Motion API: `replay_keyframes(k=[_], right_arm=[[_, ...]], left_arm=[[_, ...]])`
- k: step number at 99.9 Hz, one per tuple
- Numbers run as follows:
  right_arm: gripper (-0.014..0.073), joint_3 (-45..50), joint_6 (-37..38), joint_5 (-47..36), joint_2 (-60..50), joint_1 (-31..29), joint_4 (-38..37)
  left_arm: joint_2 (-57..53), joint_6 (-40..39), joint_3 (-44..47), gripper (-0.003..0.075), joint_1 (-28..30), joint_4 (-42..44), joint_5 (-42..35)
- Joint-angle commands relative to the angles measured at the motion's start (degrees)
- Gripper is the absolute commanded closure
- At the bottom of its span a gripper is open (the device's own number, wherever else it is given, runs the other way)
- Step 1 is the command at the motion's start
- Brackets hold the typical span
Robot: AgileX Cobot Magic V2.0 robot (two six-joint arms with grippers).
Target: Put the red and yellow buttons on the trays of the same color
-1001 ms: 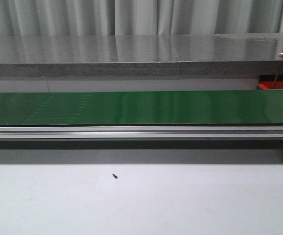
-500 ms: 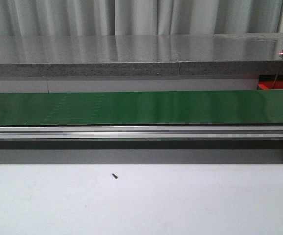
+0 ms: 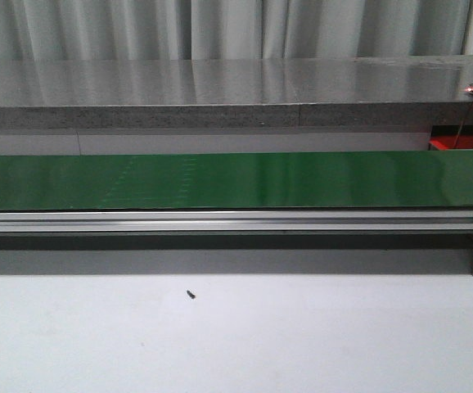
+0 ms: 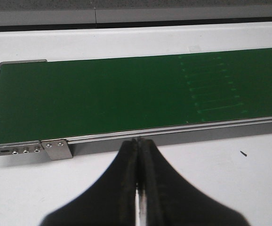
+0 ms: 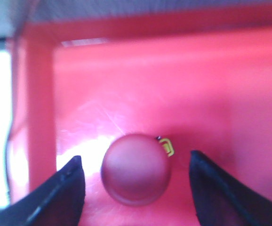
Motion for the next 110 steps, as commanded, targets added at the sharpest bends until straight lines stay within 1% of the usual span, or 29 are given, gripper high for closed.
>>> replay_keyframes(k=[1, 7, 10, 14, 24, 35, 42, 46, 56, 71, 87, 110], right_arm=[[0.0109, -1.8, -0.1, -0.2, -6.8, -0.3, 0.5], [0.0116, -1.7, -0.1, 1.0, -8.9, -0.3, 0.5], [0.0133, -1.5, -0.1, 1.8, -9.8, -0.3, 0.5], [0.0181, -1.2, -0.1, 2.6, -11.3, -0.3, 0.5], [0.0358, 1.3, -0.1, 3.9, -15.1, -0.2, 0.5], [0.0580, 6.9, -0.2, 3.0, -20.1, 0.4, 0.5], [0.0672, 10.4, -0.2, 2.0, -23.0, 0.5, 0.7], [0.0659, 12.9, -0.2, 0.9, -25.1, 0.6, 0.8], [0.0664, 19.2, -0.2, -2.4, -30.4, 0.8, 0.8], [0.0664, 30.6, -0.2, -9.6, -39.3, 1.7, 0.9], [0.0664, 42.6, -0.2, -18.0, -49.5, 3.5, 0.9], [0.0664, 56.5, -0.2, -24.6, -59.6, 7.5, 0.9]], left_arm=[[-0.2, 0.2, -1.6, 0.0740, -0.2, -1.9, -3.8], [-0.2, 0.2, -1.6, 0.0740, -0.2, -1.9, -3.8], [-0.2, 0.2, -1.6, 0.0740, -0.2, -1.9, -3.8], [-0.2, 0.2, -1.6, 0.0740, -0.2, -1.9, -3.8], [-0.2, 0.2, -1.6, 0.0740, -0.2, -1.9, -3.8], [-0.2, 0.2, -1.6, 0.0740, -0.2, -1.9, -3.8], [-0.2, 0.2, -1.6, 0.0740, -0.2, -1.9, -3.8], [-0.2, 0.2, -1.6, 0.0740, -0.2, -1.9, -3.8], [-0.2, 0.2, -1.6, 0.0740, -0.2, -1.9, -3.8], [-0.2, 0.2, -1.6, 0.0740, -0.2, -1.9, -3.8], [-0.2, 0.2, -1.6, 0.0740, -0.2, -1.9, -3.8], [-0.2, 0.2, -1.6, 0.0740, -0.2, -1.9, -3.8]])
